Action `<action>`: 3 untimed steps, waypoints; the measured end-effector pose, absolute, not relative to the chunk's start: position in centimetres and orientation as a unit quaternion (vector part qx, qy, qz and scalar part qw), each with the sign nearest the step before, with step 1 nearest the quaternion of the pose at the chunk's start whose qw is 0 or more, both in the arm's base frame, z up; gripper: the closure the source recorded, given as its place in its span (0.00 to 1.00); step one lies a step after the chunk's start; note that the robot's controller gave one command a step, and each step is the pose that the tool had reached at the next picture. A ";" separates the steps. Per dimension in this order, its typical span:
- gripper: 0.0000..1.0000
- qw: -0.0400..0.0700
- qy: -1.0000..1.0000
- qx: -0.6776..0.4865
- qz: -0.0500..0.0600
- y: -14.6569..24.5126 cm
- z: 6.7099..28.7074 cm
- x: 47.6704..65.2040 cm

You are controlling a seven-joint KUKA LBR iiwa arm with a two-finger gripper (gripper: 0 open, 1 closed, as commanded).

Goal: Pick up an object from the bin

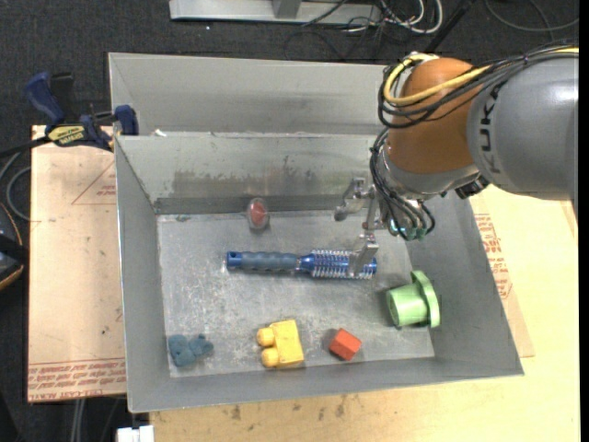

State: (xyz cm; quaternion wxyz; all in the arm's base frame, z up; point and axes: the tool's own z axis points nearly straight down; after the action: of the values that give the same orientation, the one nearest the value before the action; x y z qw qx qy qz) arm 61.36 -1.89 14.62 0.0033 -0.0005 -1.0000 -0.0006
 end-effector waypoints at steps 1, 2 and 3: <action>0.00 -0.003 -0.997 0.082 0.000 0.2 7.5 62.4; 1.00 -0.008 -0.997 0.081 0.000 0.3 7.9 62.7; 1.00 -0.005 -0.991 0.132 0.001 -2.4 18.2 61.4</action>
Offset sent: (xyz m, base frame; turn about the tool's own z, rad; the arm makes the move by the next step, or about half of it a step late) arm 0.0069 0.0210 -0.0762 -0.1663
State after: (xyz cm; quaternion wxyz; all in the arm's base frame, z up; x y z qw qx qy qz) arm 61.44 -2.36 18.24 -0.0049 0.1317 -0.9913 0.0009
